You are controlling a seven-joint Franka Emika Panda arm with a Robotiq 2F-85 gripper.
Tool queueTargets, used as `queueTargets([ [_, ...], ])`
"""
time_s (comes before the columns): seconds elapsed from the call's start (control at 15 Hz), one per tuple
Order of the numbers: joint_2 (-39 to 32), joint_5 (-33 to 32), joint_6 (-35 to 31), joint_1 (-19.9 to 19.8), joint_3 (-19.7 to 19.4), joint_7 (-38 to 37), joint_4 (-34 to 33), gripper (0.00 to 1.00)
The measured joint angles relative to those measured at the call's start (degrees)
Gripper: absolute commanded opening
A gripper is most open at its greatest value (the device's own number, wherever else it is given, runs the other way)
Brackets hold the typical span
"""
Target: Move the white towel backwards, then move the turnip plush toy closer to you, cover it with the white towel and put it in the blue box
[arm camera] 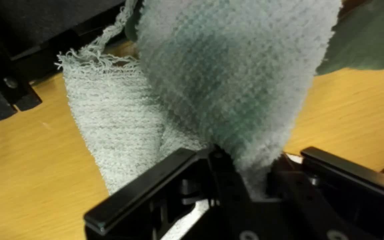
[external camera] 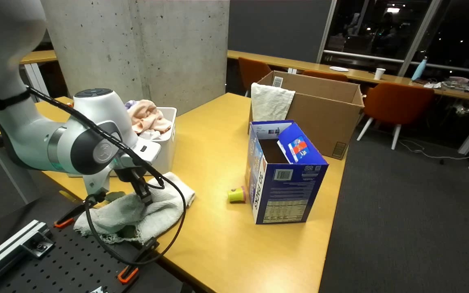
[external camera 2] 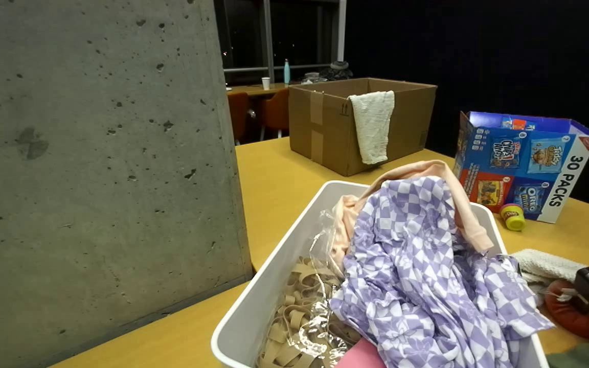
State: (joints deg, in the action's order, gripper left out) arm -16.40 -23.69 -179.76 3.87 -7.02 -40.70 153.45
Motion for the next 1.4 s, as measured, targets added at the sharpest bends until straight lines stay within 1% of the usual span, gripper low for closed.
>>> queueTargets([
  [0.27, 5.7, 0.0, 7.9, -0.9, -1.0, 0.5, 2.5, 0.04],
  [0.4, 10.1, -0.9, 12.1, -0.9, -2.9, 0.7, 3.8, 0.04],
  [0.53, 14.3, -2.8, 16.5, -1.5, -4.5, 0.7, 3.7, 0.04],
  [0.67, 18.3, -4.2, 20.9, -3.4, -4.6, 1.2, 3.0, 0.04],
  [0.8, 22.4, -4.3, 25.2, -5.9, -3.8, 3.2, 2.2, 0.04],
  [1.07, 29.3, -3.9, 34.5, -9.8, -0.7, 7.6, -2.6, 0.04],
  [1.27, 33.3, -1.9, 42.0, -10.9, 1.2, 12.6, -8.6, 0.04],
  [1.4, 34.4, 0.0, 45.8, -11.1, 1.6, 16.6, -13.5, 0.04],
])
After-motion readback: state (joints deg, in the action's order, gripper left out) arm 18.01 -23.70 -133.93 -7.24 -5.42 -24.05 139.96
